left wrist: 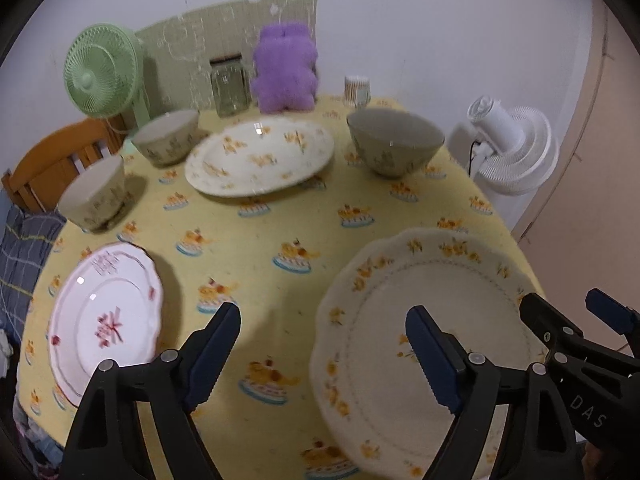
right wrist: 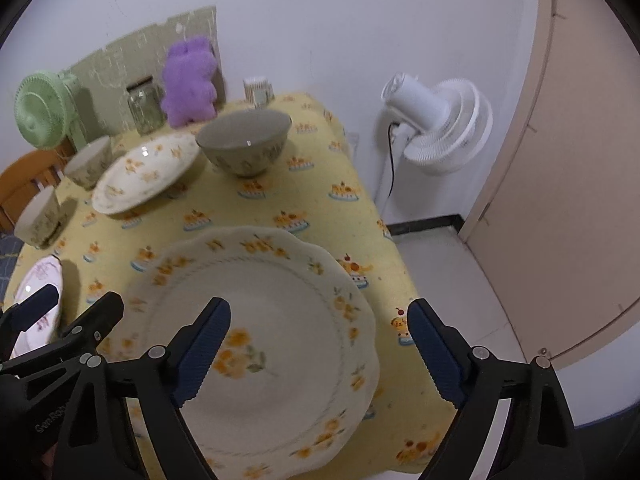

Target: Organize plates and bowls

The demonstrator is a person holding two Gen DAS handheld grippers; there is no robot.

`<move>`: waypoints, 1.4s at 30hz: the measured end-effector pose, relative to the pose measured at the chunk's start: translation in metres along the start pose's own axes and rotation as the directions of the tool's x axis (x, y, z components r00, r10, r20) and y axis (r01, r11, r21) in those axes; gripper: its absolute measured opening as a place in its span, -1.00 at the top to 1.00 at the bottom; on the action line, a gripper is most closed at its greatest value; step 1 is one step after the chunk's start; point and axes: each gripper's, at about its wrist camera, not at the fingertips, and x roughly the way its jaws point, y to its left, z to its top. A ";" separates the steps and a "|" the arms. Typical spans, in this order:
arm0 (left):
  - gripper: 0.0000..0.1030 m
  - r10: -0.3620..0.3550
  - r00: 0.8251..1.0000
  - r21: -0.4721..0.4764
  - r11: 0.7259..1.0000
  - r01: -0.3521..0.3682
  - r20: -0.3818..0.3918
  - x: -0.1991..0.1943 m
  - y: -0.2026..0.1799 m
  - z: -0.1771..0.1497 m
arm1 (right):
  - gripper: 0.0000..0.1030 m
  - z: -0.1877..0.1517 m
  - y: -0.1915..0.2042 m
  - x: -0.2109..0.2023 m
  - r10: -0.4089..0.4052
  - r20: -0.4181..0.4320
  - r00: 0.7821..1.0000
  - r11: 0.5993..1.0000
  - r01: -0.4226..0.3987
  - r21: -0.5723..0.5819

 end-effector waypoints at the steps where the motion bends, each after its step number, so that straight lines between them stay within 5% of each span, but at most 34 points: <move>1: -0.61 0.005 1.000 -0.001 1.000 -0.005 -0.014 0.005 -0.003 -0.001 | -0.71 0.000 -0.001 0.005 0.005 -0.011 1.000 1.000 -0.005 -0.001; 18: -0.34 -0.024 0.987 0.007 1.000 0.026 -0.158 0.057 -0.020 -0.010 | -0.34 -0.007 -0.004 0.066 0.020 -0.193 0.981 1.000 -0.018 0.013; 30: -0.31 -0.021 0.983 0.013 1.000 0.024 -0.182 0.058 -0.010 -0.004 | -0.33 0.003 0.008 0.071 -0.010 -0.222 0.975 1.000 0.009 -0.004; 42: -0.30 0.046 0.983 -0.058 0.997 -0.057 -0.177 0.057 0.043 0.007 | -0.33 0.023 0.068 0.075 0.045 -0.204 0.978 0.994 -0.065 -0.092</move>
